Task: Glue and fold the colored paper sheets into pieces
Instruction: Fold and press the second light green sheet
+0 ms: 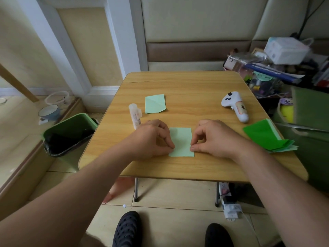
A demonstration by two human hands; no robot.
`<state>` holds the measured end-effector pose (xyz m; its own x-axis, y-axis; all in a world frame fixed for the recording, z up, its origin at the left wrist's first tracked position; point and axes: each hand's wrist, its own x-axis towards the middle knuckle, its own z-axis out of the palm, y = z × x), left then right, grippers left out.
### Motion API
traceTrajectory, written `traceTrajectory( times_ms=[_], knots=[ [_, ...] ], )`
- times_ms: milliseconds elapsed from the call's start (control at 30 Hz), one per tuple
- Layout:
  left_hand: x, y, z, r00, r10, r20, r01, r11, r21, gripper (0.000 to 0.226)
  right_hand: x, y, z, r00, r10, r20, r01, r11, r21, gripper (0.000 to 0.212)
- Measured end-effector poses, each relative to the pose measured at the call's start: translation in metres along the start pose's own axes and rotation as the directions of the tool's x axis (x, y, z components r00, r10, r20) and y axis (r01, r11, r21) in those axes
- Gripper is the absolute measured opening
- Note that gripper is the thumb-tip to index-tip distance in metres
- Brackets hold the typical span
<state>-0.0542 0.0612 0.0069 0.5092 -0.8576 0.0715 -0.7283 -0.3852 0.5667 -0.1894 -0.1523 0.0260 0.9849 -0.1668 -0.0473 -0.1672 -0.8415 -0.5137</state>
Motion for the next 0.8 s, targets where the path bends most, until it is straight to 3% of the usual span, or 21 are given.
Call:
traceTrajectory(
  times_ms=[267, 400, 533, 633, 800],
  knots=[
    [-0.006, 0.001, 0.001, 0.998, 0.035, 0.043, -0.037, 0.999, 0.034, 0.019, -0.012, -0.003, 0.000, 0.997, -0.028, 0.065, 0.028, 1.000, 0.005, 0.016],
    [-0.001, 0.012, 0.002, 0.995, -0.082, -0.049, 0.071, 0.979, -0.190, 0.015, -0.008, -0.003, 0.001, 0.997, -0.019, -0.068, 0.026, 0.995, 0.099, 0.016],
    [0.005, 0.022, 0.017, 0.972, -0.044, -0.230, 0.042, 0.999, -0.012, 0.014, 0.000, -0.003, 0.009, 0.982, -0.037, -0.183, 0.051, 0.996, 0.071, 0.016],
    [0.005, 0.023, 0.025, 0.980, 0.027, -0.198, -0.006, 0.994, 0.108, 0.016, 0.002, -0.001, 0.015, 0.990, -0.046, -0.135, 0.046, 0.999, -0.001, 0.018],
    [0.005, 0.018, 0.018, 0.993, 0.082, -0.087, -0.071, 0.990, 0.118, 0.019, 0.000, 0.001, 0.014, 0.997, -0.064, -0.043, 0.064, 0.998, -0.002, 0.023]
  ],
)
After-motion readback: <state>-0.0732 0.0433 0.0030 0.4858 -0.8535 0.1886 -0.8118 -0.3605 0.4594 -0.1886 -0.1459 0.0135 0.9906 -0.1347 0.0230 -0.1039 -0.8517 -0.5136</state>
